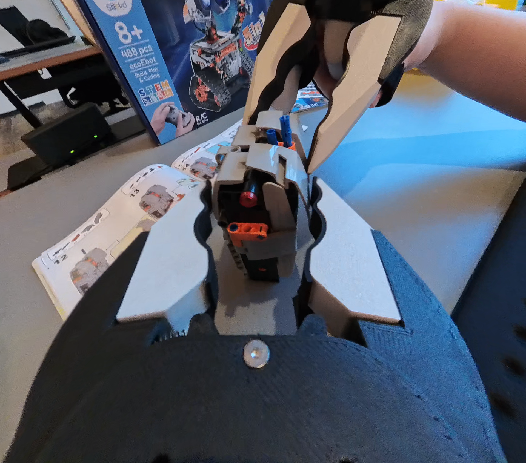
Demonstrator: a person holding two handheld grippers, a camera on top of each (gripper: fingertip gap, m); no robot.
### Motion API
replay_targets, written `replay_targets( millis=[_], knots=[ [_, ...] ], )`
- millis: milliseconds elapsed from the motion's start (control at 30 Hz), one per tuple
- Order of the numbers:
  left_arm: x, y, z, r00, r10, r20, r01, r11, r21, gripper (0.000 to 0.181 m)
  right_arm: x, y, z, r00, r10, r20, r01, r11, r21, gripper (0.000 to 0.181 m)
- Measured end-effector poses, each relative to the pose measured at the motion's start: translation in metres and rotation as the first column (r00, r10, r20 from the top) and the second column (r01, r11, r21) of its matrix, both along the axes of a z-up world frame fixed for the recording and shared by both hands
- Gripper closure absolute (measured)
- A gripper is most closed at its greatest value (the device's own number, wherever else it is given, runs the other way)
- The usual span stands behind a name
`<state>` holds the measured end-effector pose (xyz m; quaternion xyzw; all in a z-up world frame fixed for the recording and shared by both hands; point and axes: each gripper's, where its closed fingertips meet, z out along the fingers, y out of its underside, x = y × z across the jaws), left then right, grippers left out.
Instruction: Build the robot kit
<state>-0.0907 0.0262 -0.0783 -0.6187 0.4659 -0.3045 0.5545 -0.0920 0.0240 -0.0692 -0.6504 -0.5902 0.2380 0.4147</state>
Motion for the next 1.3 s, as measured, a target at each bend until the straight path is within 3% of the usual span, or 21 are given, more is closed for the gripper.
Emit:
replay_targets(
  millis=[200,500,633,800,933,1033,1100,1200,1300],
  knots=[
    [-0.006,-0.001,0.002,0.997,-0.052,0.058,0.054,0.998,-0.033,0.12,-0.006,0.002,0.0,0.998,-0.054,-0.01,0.054,0.998,-0.011,0.133],
    [-0.004,0.002,0.006,0.962,-0.224,0.158,0.263,0.916,-0.302,0.12,-0.004,0.009,0.005,0.975,-0.208,-0.074,0.188,0.958,-0.217,0.132],
    [0.0,-0.003,0.004,0.924,-0.314,0.217,0.382,0.768,-0.514,0.121,0.0,0.007,0.003,0.945,-0.319,-0.075,0.261,0.871,-0.417,0.13],
    [0.012,-0.006,-0.001,0.869,-0.424,0.255,0.481,0.604,-0.636,0.122,0.013,0.006,-0.003,0.865,-0.494,-0.085,0.355,0.723,-0.592,0.127],
    [0.028,-0.025,-0.013,0.784,-0.557,0.272,0.512,0.335,-0.791,0.122,0.034,-0.012,-0.014,0.817,-0.574,-0.066,0.351,0.584,-0.732,0.128],
    [0.041,-0.046,-0.022,0.713,-0.644,0.278,0.509,0.202,-0.837,0.122,0.05,-0.033,-0.022,0.797,-0.6,-0.078,0.29,0.492,-0.821,0.126],
    [0.049,-0.056,-0.026,0.678,-0.679,0.282,0.509,0.157,-0.846,0.122,0.06,-0.044,-0.024,0.794,-0.594,-0.128,0.232,0.491,-0.84,0.124],
    [0.058,-0.064,-0.033,0.668,-0.694,0.268,0.467,0.111,-0.877,0.121,0.078,-0.046,-0.031,0.79,-0.58,-0.202,0.217,0.571,-0.792,0.113],
    [0.063,-0.068,-0.04,0.653,-0.716,0.247,0.405,0.055,-0.913,0.12,0.092,-0.037,-0.033,0.806,-0.523,-0.278,0.228,0.707,-0.669,0.098]
  ],
)
